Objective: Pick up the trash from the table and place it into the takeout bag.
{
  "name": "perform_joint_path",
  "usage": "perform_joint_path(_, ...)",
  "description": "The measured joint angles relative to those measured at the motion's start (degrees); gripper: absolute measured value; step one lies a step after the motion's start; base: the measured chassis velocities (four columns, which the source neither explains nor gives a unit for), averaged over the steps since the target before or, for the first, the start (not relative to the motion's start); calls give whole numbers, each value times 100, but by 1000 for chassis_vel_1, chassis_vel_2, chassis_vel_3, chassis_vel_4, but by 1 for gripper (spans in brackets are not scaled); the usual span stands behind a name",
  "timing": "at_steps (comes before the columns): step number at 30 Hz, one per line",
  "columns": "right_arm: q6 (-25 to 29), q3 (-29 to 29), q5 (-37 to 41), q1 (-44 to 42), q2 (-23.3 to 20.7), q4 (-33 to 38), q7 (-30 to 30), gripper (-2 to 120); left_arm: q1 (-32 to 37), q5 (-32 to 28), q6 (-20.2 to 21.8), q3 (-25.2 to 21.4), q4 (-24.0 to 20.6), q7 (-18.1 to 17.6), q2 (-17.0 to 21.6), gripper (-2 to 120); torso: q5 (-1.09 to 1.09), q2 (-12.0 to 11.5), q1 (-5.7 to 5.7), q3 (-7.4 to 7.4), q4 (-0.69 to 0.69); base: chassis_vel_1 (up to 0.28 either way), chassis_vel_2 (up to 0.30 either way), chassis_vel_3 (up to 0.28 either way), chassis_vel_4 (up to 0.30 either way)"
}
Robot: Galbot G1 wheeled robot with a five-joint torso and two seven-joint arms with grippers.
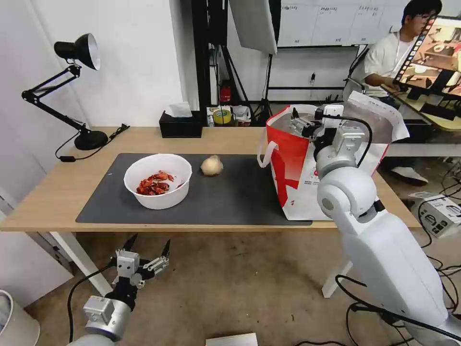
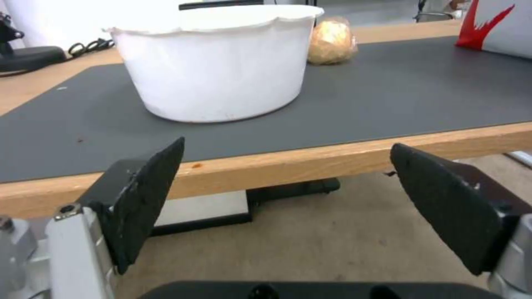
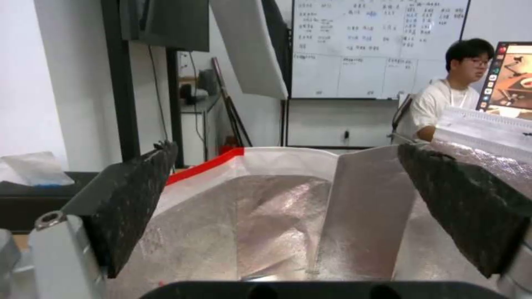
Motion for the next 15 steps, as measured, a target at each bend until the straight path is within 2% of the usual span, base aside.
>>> perform_joint_path(15,0,-23,63,3,-60,60,-3,100,20,-10,0,-28,-26,-1,-5,100,0,0,0,0,0,0,0,0,0)
